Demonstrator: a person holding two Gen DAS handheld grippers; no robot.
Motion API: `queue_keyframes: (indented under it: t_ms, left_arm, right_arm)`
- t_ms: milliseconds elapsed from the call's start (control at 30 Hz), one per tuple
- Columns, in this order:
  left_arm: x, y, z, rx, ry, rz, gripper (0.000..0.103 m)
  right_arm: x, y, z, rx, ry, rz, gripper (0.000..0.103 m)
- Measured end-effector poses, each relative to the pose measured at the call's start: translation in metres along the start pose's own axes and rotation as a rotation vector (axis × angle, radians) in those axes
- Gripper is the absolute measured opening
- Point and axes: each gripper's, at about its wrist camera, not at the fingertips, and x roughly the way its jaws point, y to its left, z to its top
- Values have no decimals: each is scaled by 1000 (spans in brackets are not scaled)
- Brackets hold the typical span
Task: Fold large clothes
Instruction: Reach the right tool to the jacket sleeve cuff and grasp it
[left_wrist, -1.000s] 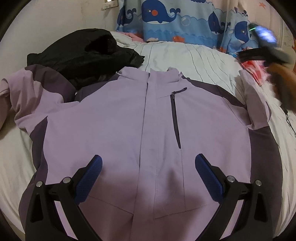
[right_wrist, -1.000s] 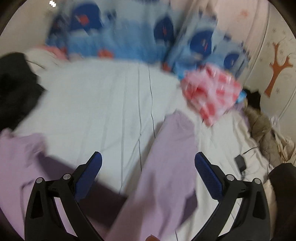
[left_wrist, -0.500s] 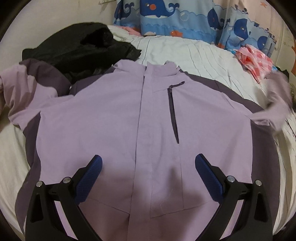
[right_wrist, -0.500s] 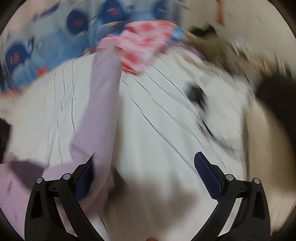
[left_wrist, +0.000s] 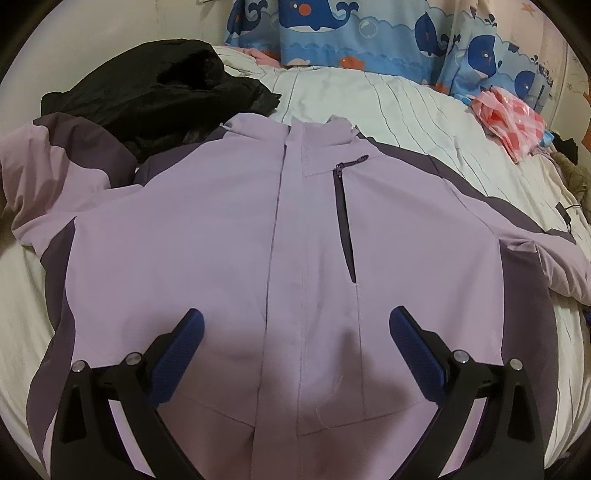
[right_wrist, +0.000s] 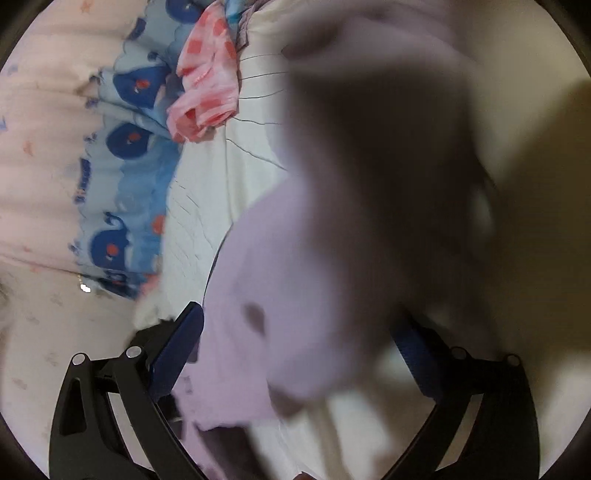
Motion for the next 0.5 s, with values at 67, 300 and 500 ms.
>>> queue_keyframes:
  t_ms: [67, 300, 500]
  left_arm:
    - [-1, -1, 0, 3, -5, -4, 96]
    - [-4, -4, 0, 17, -25, 8, 96]
    - [-9, -8, 1, 36, -46, 13, 96]
  right_arm:
    - [-4, -3, -10, -55, -11, -23, 96]
    - [13, 11, 20, -93, -95, -67, 96]
    - [30, 18, 30, -61, -128, -53, 95]
